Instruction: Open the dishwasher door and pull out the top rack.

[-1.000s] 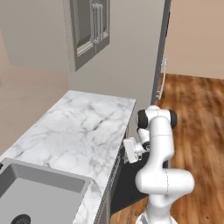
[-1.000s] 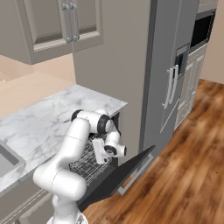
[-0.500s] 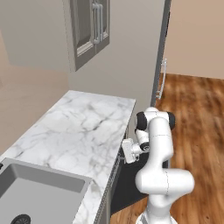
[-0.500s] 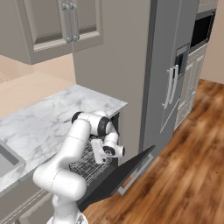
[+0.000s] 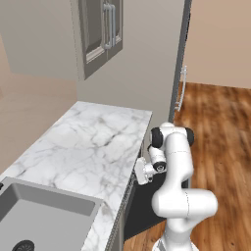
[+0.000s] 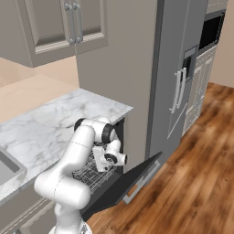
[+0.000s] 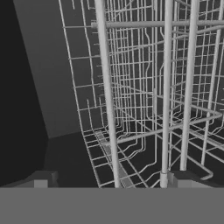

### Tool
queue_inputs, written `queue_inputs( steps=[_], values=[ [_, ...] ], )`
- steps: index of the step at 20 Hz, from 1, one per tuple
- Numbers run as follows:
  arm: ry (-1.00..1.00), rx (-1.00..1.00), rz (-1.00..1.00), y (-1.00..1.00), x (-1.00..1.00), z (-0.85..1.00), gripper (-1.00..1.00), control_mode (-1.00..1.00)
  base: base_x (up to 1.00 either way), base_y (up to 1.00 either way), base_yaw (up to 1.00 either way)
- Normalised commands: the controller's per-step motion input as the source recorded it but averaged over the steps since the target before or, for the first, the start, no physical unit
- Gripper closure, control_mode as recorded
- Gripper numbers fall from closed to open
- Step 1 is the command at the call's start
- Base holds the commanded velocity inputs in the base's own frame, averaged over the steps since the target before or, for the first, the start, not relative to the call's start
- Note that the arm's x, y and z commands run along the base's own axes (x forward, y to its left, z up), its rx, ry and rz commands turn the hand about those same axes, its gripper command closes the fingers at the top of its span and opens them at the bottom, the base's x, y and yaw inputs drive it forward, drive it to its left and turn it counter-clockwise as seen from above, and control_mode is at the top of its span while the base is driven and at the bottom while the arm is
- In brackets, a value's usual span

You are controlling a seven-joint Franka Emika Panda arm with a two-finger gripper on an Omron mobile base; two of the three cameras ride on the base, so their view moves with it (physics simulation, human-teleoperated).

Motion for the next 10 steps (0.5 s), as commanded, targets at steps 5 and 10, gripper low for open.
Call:
queue_inputs(
  steps=[5,10],
  values=[
    [-0.03,0.00,0.00,0.19,0.00,-0.12,-1.00,-1.00,0.00,0.00,0.00],
    [-0.03,0.00,0.00,0.18,0.00,-0.08,-1.00,-1.00,0.00,0.00,0.00]
  ],
)
